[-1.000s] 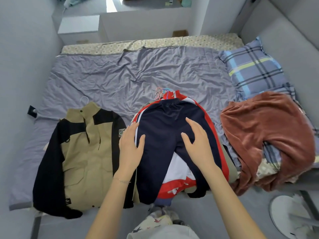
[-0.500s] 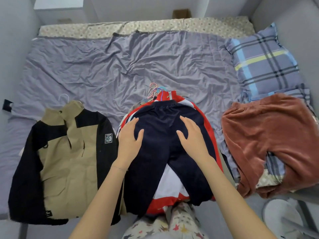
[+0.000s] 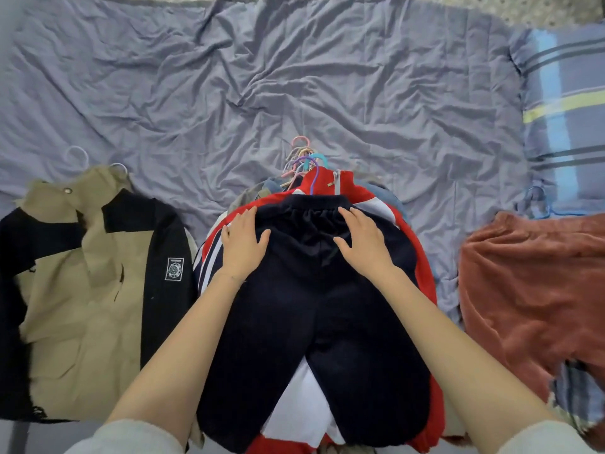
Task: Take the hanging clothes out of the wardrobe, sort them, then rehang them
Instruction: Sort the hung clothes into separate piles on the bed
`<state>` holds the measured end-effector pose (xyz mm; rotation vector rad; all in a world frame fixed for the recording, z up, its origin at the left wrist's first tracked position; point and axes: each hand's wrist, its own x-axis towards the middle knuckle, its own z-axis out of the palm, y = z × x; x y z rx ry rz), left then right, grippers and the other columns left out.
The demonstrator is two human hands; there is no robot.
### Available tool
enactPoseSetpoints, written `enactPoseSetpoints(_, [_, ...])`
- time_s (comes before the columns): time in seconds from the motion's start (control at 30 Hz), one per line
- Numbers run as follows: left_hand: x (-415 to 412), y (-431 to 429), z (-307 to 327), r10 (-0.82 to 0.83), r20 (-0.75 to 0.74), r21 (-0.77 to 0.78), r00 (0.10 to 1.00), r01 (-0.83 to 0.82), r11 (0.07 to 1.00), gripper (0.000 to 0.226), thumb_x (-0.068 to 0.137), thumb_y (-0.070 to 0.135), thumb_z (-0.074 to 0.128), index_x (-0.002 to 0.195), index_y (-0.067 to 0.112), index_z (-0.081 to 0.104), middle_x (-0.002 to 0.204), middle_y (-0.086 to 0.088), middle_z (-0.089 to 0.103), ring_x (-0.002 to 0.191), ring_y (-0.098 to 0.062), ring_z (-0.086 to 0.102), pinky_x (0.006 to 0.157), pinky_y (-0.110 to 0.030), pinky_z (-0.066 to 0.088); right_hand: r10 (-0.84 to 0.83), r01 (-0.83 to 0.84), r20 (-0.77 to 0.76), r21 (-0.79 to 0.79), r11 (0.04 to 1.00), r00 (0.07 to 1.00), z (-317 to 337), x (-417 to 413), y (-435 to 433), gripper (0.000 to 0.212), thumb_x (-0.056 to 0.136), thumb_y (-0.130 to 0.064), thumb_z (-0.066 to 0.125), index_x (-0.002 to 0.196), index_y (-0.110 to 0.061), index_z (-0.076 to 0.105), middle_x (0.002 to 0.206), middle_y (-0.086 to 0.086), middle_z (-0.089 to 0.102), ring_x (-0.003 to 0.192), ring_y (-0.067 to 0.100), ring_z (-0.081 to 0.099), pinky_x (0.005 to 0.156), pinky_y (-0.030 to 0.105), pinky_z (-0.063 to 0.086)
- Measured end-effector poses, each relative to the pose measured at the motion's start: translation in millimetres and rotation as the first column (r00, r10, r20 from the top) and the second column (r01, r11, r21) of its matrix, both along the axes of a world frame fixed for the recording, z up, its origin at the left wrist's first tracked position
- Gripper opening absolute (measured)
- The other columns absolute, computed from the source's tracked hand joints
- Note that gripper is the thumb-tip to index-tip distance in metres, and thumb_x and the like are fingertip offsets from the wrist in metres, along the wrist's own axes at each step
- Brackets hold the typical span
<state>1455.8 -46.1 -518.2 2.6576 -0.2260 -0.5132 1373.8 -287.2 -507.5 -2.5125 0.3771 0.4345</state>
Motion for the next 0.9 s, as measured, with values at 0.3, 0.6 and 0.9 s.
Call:
enactPoseSetpoints(0.3, [0.7,-6.8,-24.7,-0.028,0.118,0.121,0.993,0.013,0.993,0.031,0.100,0.032,0.050,0.113,0.006,0.060,0.105,-0.013,0.060,0.097,-0.033,0.050,0.086,-0.042,0.038,-0.008,0.005,-0.047,-0.053,0.999,0.999,-40.1,17.6,-12.7,0.071,0.098,-0.053,0.045,0.155,-0.021,0.019,0.161,0.007,0.017,0.146,0.027,0.021,0.119,0.049,0.020])
enactPoseSetpoints(0.6, [-75.0,6.2,39.7,0.230,0.170,-0.137,0.958,-0.208,0.968,0.016,0.096,0.028,0.059,0.089,0.016,0.065,0.085,0.004,0.063,0.083,-0.021,0.051,0.081,-0.037,0.034,0.047,-0.047,0.009,0.026,0.999,0.999,6.7,-18.2,-11.4,0.049,0.096,-0.058,0.043,0.127,-0.023,0.056,0.123,-0.001,0.062,0.115,0.022,0.055,0.097,0.046,0.043])
enactPoseSetpoints(0.9, [-152.5,52.3,107.5,0.233,0.178,-0.286,0.956,-0.176,0.942,0.015,0.094,0.027,0.062,0.092,0.016,0.071,0.087,0.003,0.068,0.085,-0.021,0.058,0.084,-0.040,0.044,-0.198,0.183,0.246,0.085,0.979,0.949,97.8,-119.9,39.6,0.045,0.090,-0.062,0.050,0.074,-0.021,0.061,0.071,-0.008,0.063,0.073,0.017,0.056,0.073,0.037,0.043])
